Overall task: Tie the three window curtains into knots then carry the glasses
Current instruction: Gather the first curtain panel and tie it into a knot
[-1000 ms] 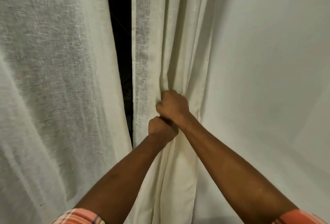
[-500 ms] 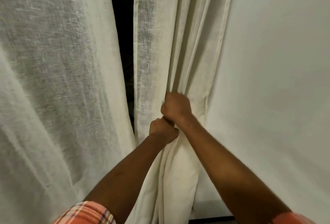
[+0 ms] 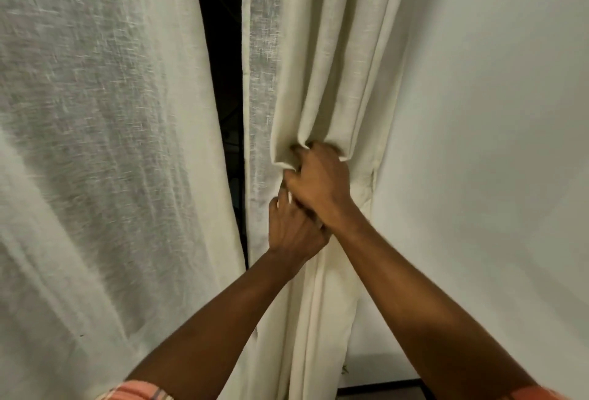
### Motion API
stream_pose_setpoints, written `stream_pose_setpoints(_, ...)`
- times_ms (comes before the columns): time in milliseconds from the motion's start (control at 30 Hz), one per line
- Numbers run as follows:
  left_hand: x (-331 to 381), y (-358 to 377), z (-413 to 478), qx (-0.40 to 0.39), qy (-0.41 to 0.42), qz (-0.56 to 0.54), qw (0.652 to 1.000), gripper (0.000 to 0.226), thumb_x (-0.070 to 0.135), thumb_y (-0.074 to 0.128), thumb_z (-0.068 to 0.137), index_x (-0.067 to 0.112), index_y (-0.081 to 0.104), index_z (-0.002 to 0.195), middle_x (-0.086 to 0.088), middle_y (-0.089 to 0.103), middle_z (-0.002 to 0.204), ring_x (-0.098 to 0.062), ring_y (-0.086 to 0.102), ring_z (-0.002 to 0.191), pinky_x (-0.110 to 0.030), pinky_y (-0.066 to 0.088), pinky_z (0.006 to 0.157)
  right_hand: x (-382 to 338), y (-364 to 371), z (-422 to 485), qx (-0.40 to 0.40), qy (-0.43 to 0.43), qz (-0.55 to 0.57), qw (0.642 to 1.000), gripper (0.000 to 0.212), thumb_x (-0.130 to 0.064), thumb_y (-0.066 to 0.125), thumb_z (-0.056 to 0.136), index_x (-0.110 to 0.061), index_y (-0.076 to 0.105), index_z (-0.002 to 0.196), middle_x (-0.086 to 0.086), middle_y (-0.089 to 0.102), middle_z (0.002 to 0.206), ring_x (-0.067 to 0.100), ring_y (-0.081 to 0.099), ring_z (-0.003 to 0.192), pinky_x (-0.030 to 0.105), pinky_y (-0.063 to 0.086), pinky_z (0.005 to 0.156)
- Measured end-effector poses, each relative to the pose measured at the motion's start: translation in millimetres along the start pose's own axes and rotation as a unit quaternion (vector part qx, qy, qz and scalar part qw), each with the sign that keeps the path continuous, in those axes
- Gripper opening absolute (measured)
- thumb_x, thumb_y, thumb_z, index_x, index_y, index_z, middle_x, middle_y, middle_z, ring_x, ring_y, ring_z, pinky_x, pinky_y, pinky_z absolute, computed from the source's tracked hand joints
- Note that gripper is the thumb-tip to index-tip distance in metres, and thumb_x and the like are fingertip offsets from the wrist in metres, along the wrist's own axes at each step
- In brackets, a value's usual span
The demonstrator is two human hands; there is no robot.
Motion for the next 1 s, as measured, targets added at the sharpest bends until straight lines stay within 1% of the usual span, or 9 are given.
stream_pose_setpoints(100, 10, -22, 33, 0.024, -0.015, 0.007, 1.000, 0.048, 0.046, 0.044, 0.090, 0.012, 0.052, 0.123, -0.013, 0.060, 0.118, -0.030, 0.054, 0.112, -0.046, 0.045, 0.089, -6, -30, 24, 0.070, -0.010, -0.009, 0.997, 0.054, -0.041, 0.056, 0.086, -0.024, 0.050, 0.137, 0.008, 0.051, 0.132, 0.029, 0.042, 0.127, 0.042, 0.047, 0.086)
stream_pose_setpoints(233, 15, -47, 63, -0.004, -0.053, 0.026, 0.998, 0.035, 0.033, 0.046, 0.095, 0.006, 0.056, 0.115, -0.014, 0.061, 0.112, -0.031, 0.059, 0.099, -0.038, 0.045, 0.082, -13, -59, 47, 0.110, -0.001, -0.018, 0.994, 0.054, -0.033, 0.054, 0.086, -0.024, 0.047, 0.138, 0.008, 0.049, 0.130, 0.030, 0.040, 0.127, 0.045, 0.047, 0.085)
stream_pose_setpoints(300, 13, -45, 66, -0.013, -0.059, 0.001, 0.998, 0.028, 0.027, 0.050, 0.094, 0.003, 0.060, 0.105, -0.015, 0.064, 0.100, -0.034, 0.064, 0.089, -0.034, 0.045, 0.073, -14, -57, 52, 0.094, 0.003, -0.035, 0.995, 0.044, -0.033, 0.053, 0.085, -0.021, 0.056, 0.128, 0.008, 0.053, 0.121, 0.030, 0.047, 0.118, 0.044, 0.047, 0.083)
stream_pose_setpoints(400, 4, -25, 54, -0.037, -0.089, -0.104, 0.990, 0.018, 0.021, 0.059, 0.088, 0.004, 0.064, 0.093, -0.013, 0.067, 0.086, -0.031, 0.067, 0.076, -0.030, 0.047, 0.062, -8, -36, 50, 0.040, 0.014, -0.026, 0.999, 0.025, -0.034, 0.052, 0.085, -0.013, 0.065, 0.090, 0.004, 0.059, 0.086, 0.026, 0.059, 0.085, 0.031, 0.042, 0.064)
stream_pose_setpoints(500, -6, -5, 28, -0.116, -0.178, -0.258, 0.943, 0.027, 0.019, 0.063, 0.087, 0.010, 0.061, 0.113, -0.010, 0.067, 0.110, -0.017, 0.065, 0.090, -0.027, 0.056, 0.077, 4, 5, 23, -0.052, 0.046, 0.002, 0.998, 0.027, -0.031, 0.048, 0.089, -0.011, 0.057, 0.073, 0.005, 0.056, 0.071, 0.026, 0.057, 0.067, 0.030, 0.037, 0.057)
stream_pose_setpoints(633, -15, 16, -6, -0.213, -0.100, -0.029, 0.971, 0.038, 0.033, 0.046, 0.098, 0.013, 0.047, 0.131, -0.008, 0.053, 0.133, -0.018, 0.049, 0.123, -0.028, 0.038, 0.102, 13, 65, -38, -0.146, 0.051, 0.030, 0.988, 0.040, -0.031, 0.040, 0.097, -0.003, 0.066, 0.084, 0.015, 0.067, 0.085, 0.032, 0.063, 0.079, 0.036, 0.046, 0.071)
stream_pose_setpoints(767, -20, 27, -31, -0.224, -0.063, -0.027, 0.972, 0.045, 0.035, 0.041, 0.100, 0.012, 0.039, 0.139, -0.009, 0.047, 0.138, -0.020, 0.043, 0.128, -0.029, 0.032, 0.106, 15, 82, -66, -0.151, 0.033, 0.048, 0.987, 0.043, -0.034, 0.038, 0.099, -0.004, 0.068, 0.087, 0.014, 0.066, 0.083, 0.029, 0.063, 0.080, 0.038, 0.051, 0.075)
stream_pose_setpoints(867, -24, 23, -36, -0.197, -0.053, -0.067, 0.977, 0.040, 0.031, 0.047, 0.098, 0.008, 0.050, 0.130, -0.013, 0.058, 0.125, -0.025, 0.055, 0.116, -0.033, 0.042, 0.098, 10, 68, -79, -0.068, -0.015, 0.088, 0.994, 0.028, -0.030, 0.050, 0.095, -0.012, 0.068, 0.106, 0.015, 0.060, 0.107, 0.026, 0.059, 0.103, 0.041, 0.051, 0.088)
stream_pose_setpoints(1000, -29, 22, -46, -0.174, -0.052, -0.077, 0.980, 0.035, 0.036, 0.046, 0.088, 0.010, 0.066, 0.097, -0.010, 0.069, 0.087, -0.028, 0.065, 0.080, -0.036, 0.053, 0.071, 17, 22, -97, 0.271, -0.030, 0.203, 0.940, 0.050, -0.016, 0.063, 0.084, -0.017, 0.048, 0.132, 0.013, 0.033, 0.145, 0.031, 0.033, 0.138, 0.042, 0.035, 0.111)
Point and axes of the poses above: each hand's wrist, its own z-axis towards the middle knuckle, its own y-axis out of the palm, x = y × z, the point moved 4 cm from there along z, towards the middle knuckle
